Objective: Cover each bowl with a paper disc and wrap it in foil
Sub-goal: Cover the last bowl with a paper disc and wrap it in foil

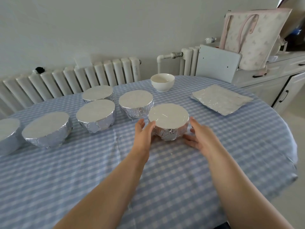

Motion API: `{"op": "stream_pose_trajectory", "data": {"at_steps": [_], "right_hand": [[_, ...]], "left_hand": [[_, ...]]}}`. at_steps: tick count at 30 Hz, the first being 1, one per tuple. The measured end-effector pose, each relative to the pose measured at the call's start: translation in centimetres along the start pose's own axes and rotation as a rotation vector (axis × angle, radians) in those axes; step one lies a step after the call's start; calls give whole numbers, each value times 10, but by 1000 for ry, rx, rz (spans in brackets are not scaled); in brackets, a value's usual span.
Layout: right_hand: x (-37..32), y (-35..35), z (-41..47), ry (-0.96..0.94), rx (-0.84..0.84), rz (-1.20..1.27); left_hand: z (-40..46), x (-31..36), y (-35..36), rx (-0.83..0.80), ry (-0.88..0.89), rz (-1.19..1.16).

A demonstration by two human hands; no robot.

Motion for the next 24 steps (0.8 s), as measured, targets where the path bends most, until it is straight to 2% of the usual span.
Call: {"op": "stream_pose_trajectory", "data": {"at_steps": [4,7,10,13,16,20,24], "right_hand": [[-12,-16,18,-94,155,-242],[-33,-23,36,-252,291,-496],[-54,-22,56,-369,413,-716],[-68,-21,87,-343,564,-1064],[-68,-19,118,-174,548,-1342],[-60,-13,141,-163,549,-1414],[-55,-7,152,-124,583,-1357]], "left_hand": [[-9,19,-11,162,248,234],[-5,46,-8,216,454,197],[20,80,7,182,523,149],[54,107,30,123,429,110],[91,112,45,84,234,46],[125,106,61,104,62,7],[152,96,81,48,-126,30]]}}
Point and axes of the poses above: each hand's wrist, its own z-axis towards the middle knuckle, its own y-axis out of the palm, x = y × z, the point moved 3 cm from there along z, towards the middle knuckle, and after that the axes turned 11 degrees about y, right-handed, at the moved point
